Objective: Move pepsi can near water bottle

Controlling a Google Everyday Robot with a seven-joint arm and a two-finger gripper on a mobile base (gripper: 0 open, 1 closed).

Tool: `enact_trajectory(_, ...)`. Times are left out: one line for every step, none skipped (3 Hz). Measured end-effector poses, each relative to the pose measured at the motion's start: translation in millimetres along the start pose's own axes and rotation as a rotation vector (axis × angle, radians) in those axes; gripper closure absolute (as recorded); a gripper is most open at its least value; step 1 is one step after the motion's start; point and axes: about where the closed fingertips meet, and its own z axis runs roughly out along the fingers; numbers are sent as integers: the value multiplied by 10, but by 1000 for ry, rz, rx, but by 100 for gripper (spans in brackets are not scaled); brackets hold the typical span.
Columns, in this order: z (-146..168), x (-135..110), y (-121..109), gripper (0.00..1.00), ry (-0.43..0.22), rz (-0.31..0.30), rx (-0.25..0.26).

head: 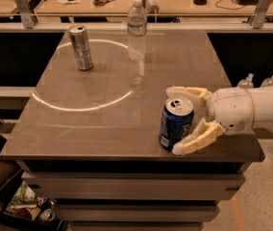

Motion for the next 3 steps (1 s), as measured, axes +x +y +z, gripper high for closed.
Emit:
enact_trajectory(19,-11,5,41,0,-2,-4)
enact_trajectory(37,-22,10,64,1,-4,-7)
enact_trajectory(56,-35,16,88,1,-6,-11)
